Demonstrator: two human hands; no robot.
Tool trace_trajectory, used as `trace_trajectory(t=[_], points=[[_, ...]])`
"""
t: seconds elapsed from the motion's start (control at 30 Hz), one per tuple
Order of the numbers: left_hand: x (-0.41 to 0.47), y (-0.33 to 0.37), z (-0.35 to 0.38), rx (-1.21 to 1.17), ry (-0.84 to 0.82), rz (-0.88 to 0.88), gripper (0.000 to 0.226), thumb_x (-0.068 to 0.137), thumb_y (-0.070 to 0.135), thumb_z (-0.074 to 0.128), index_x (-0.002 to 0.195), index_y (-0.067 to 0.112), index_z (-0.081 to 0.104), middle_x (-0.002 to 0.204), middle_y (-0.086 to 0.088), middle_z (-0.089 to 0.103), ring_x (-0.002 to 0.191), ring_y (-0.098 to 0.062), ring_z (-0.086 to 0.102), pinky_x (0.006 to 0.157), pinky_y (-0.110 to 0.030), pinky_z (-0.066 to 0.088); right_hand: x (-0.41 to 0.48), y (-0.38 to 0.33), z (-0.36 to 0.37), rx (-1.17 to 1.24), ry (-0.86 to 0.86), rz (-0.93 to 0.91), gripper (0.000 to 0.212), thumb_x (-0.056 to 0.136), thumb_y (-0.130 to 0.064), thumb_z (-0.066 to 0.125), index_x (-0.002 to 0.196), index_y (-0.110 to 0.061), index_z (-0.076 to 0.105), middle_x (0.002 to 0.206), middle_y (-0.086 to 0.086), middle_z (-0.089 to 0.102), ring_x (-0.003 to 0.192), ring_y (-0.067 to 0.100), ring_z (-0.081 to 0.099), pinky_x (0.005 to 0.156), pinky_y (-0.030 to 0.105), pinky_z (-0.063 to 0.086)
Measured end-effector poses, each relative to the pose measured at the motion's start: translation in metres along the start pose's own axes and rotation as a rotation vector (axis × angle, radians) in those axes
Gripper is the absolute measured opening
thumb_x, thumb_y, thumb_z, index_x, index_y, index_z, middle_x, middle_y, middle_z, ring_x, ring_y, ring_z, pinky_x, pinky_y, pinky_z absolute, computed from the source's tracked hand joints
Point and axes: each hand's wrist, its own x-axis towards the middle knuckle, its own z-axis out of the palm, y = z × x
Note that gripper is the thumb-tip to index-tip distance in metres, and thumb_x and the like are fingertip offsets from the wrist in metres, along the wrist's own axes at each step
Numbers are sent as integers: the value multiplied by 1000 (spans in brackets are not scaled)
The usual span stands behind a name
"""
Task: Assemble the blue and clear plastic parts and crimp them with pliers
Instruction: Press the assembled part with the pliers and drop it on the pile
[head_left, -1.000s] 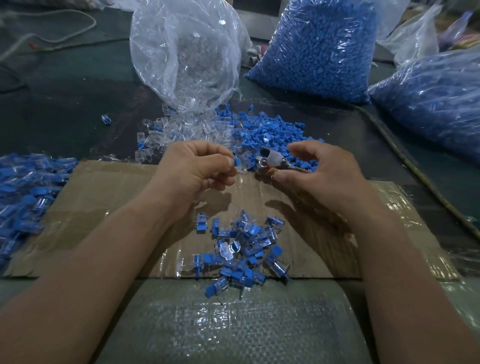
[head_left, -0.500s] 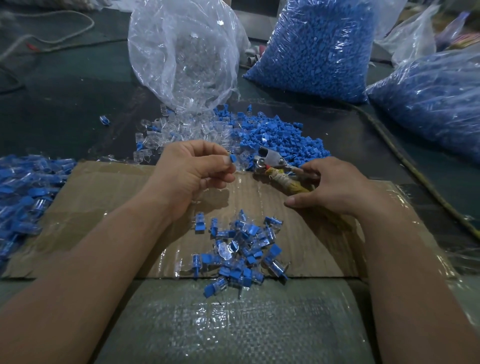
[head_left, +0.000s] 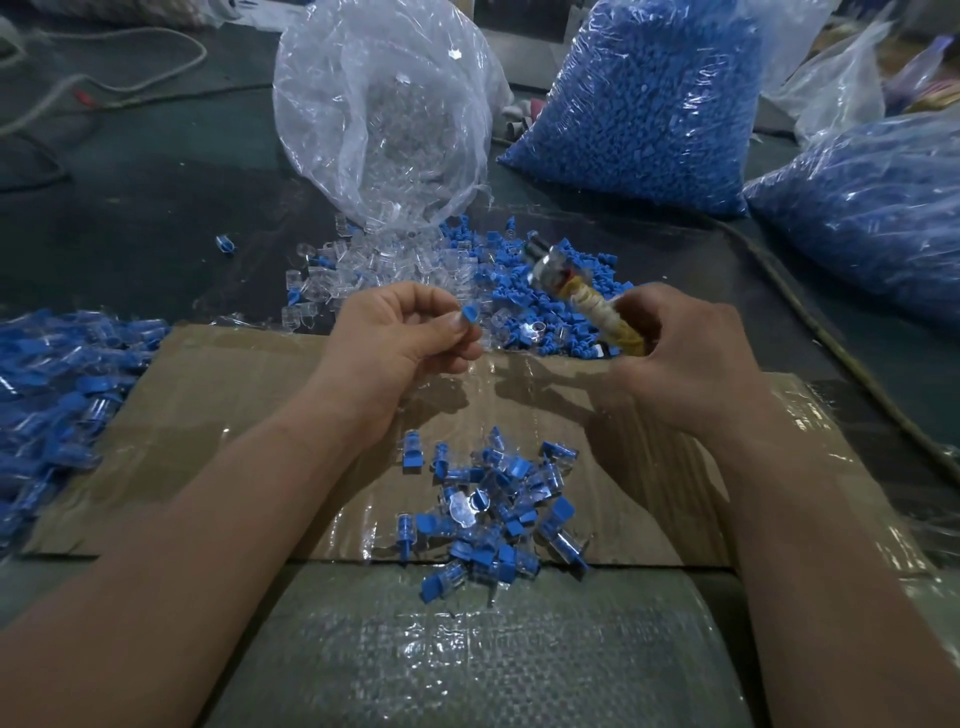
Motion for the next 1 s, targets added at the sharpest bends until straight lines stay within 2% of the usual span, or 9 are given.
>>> trace_trajectory(t=[0.17, 0.33, 0.53, 0.67, 0.77, 0.83, 1.0], points=[[-1, 0, 1, 24, 13, 65, 14, 83, -8, 52, 80, 5, 55, 61, -2, 68, 58, -11, 66, 53, -16, 51, -1, -3, 7, 50, 22, -86, 35, 69, 1, 60, 98, -16, 50, 91, -3, 49, 85, 14, 48, 71, 26, 34], [-1, -1, 1, 46, 16, 124, 14, 83, -6, 53, 79, 7, 56, 62, 0, 68, 60, -11, 66, 55, -17, 51, -4, -7, 17, 33, -84, -132, 38, 72, -6, 59, 107, -17, 49, 98, -5, 44, 92, 11, 39, 72, 22, 25], [0, -2, 1, 91, 37, 173, 12, 81, -2, 57, 78, 9, 58, 64, 0, 68, 64, -13, 66, 59, -18, 52, -4, -12, 19, 24, -164, -151, 36, 76, -10, 59, 109, -17, 47, 100, -2, 45, 93, 14, 40, 76, 27, 30], [0, -1, 2, 90, 42, 185, 7, 75, 4, 60, 78, 10, 58, 65, 1, 69, 63, -10, 66, 59, -18, 53, -4, -13, 21, 14, -196, -181, 34, 80, -15, 61, 110, -18, 47, 100, -4, 43, 93, 11, 38, 78, 25, 29], [-2, -1, 4, 79, 45, 190, 8, 71, 7, 60, 77, 10, 58, 64, 2, 68, 62, -10, 66, 58, -18, 53, -4, -12, 23, 27, -221, -186, 31, 81, -21, 62, 106, -23, 44, 98, -6, 43, 90, 9, 38, 71, 20, 29], [-2, -1, 4, 78, 48, 192, 8, 74, 3, 59, 77, 10, 57, 64, 2, 68, 63, -10, 66, 58, -18, 53, -3, -11, 24, 33, -233, -183, 30, 82, -22, 62, 105, -25, 43, 98, -6, 42, 89, 9, 37, 69, 15, 28], [-3, -1, 5, 112, 42, 209, 13, 79, -2, 57, 77, 10, 57, 64, 3, 68, 62, -8, 65, 58, -17, 53, -4, -13, 22, 41, -250, -182, 30, 80, -21, 62, 99, -28, 40, 96, -5, 44, 89, 11, 40, 69, 19, 30]])
